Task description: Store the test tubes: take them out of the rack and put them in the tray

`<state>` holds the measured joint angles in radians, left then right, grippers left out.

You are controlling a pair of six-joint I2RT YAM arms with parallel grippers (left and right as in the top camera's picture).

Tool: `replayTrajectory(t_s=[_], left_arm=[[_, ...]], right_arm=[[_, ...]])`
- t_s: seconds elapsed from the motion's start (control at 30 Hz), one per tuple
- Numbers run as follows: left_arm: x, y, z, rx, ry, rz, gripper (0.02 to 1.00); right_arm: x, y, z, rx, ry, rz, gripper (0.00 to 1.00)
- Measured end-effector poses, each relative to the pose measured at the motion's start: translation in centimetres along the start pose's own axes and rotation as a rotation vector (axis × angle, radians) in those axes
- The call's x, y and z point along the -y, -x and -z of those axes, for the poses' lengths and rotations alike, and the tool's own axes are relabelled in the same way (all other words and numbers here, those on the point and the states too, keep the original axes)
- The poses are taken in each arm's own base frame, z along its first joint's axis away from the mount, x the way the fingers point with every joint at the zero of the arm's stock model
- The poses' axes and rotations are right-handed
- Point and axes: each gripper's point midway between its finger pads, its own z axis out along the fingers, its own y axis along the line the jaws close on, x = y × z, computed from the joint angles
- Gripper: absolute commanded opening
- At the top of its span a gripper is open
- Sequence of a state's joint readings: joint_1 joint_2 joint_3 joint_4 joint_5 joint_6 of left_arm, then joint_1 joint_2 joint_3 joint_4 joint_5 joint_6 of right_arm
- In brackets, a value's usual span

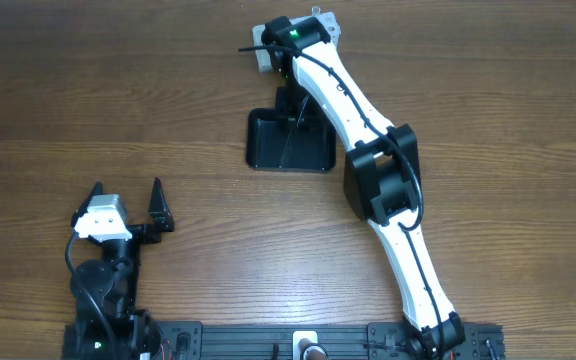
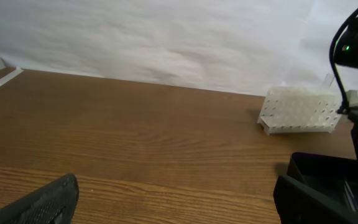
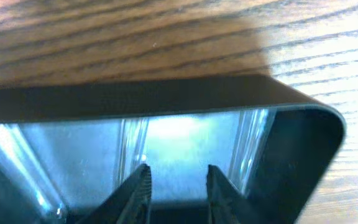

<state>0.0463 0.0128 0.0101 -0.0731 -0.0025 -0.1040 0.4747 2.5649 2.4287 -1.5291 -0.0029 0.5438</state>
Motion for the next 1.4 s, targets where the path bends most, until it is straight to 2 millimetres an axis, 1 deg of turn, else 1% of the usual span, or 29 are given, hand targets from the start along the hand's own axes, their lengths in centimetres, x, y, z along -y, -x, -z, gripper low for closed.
replayTrajectory(t_s=[0.1, 0.17, 0.2, 0.27, 0.33, 0.47, 0.6, 0.97, 1.07, 1.2, 1.3, 1.4], left_arm=[[0.0, 0.0, 0.0, 0.000, 0.000, 0.000, 0.998], [0.0, 0.0, 0.0, 0.000, 0.000, 0.000, 0.998], [0.0, 0.0, 0.0, 0.000, 0.000, 0.000, 0.996], [0.0, 0.0, 0.0, 0.000, 0.000, 0.000, 0.996], [0.0, 0.0, 0.0, 0.000, 0.000, 0.000, 0.998], [0.0, 0.0, 0.0, 0.000, 0.000, 0.000, 0.998], [0.0, 0.0, 0.0, 0.000, 0.000, 0.000, 0.998], [0.0, 0.0, 0.0, 0.000, 0.000, 0.000, 0.996], [0.0, 0.0, 0.0, 0.000, 0.000, 0.000, 0.998], [0.0, 0.0, 0.0, 0.000, 0.000, 0.000, 0.998], [0.0, 0.0, 0.0, 0.000, 0.000, 0.000, 0.998], [0.0, 0.0, 0.0, 0.000, 0.000, 0.000, 0.998]], right_arm=[[-0.1, 0.1, 0.8, 0.012, 0.010, 0.022, 0.327], [-0.4, 0.5, 1.5, 0.034, 0.024, 0.036, 0.397], [-0.5, 0.7, 2.0, 0.051, 0.032, 0.042, 0.467], [-0.6, 1.4, 3.2, 0.095, 0.045, 0.053, 0.527], [-0.6, 2.4, 4.8, 0.162, 0.060, 0.064, 0.595], [-0.7, 5.1, 9.2, 0.341, 0.095, 0.073, 0.702], [0.2, 7.6, 13.0, 0.505, 0.099, 0.057, 0.906], [2.7, 14.1, 17.8, 0.809, 0.051, 0.014, 0.963], [3.4, 15.6, 19.1, 0.878, 0.055, -0.007, 0.972], [4.1, 17.1, 20.5, 0.954, 0.054, -0.012, 0.985], [4.0, 17.8, 21.0, 0.990, 0.048, 0.004, 0.993], [3.6, 18.3, 20.2, 0.991, 0.035, 0.031, 0.993]])
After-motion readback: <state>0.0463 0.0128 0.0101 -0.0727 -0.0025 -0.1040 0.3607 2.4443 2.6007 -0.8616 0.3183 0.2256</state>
